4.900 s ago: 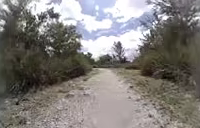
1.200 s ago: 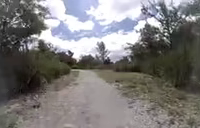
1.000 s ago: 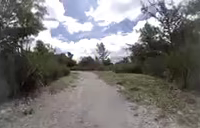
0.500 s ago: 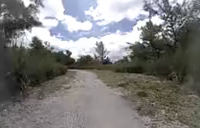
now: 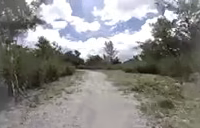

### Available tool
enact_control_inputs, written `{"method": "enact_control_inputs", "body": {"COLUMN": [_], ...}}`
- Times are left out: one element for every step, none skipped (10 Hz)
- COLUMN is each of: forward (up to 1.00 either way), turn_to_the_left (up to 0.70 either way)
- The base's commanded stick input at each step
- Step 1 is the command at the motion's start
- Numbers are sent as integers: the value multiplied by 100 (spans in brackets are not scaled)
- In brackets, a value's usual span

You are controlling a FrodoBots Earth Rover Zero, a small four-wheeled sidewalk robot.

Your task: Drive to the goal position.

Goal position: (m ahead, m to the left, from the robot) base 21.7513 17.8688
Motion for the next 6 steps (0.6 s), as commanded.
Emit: {"method": "enact_control_inputs", "body": {"forward": [85,85,85,85,85,85], "turn_to_the_left": [0,0,0,0,0,0]}}
